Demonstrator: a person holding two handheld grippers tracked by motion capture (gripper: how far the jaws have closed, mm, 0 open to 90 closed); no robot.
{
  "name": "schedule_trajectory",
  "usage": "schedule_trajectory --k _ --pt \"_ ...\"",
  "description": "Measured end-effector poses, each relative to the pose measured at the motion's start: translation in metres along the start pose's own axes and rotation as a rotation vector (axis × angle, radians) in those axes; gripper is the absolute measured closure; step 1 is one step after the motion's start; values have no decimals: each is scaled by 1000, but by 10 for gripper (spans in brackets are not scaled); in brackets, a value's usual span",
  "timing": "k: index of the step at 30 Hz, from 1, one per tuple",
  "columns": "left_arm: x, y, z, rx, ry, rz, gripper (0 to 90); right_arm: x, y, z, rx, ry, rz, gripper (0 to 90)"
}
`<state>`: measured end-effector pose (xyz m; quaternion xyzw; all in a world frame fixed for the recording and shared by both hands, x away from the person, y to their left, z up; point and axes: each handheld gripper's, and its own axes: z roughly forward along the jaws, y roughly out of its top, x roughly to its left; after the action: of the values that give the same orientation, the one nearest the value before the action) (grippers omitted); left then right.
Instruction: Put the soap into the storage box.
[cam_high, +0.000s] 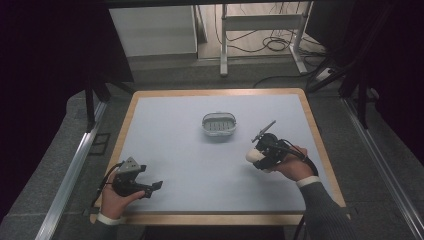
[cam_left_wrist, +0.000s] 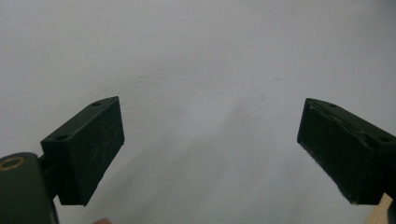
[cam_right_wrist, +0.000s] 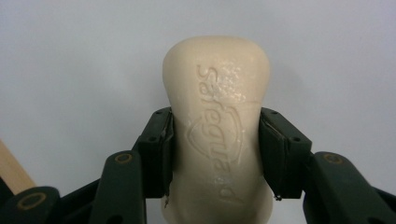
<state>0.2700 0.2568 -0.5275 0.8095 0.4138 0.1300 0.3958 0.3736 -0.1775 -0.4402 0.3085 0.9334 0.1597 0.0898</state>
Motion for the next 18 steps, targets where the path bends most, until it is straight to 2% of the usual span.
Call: schedule_trajectory --k 7,10,18 --pt "0 0 0 1 1 0 78 -4 13 -2 -12 -3 -11 492" --pt "0 0 1 4 -1 2 78 -7 19 -3 -38 -10 -29 492" --pt "0 0 1 5 -1 4 77 -14 25 0 -49 -2 -10 492"
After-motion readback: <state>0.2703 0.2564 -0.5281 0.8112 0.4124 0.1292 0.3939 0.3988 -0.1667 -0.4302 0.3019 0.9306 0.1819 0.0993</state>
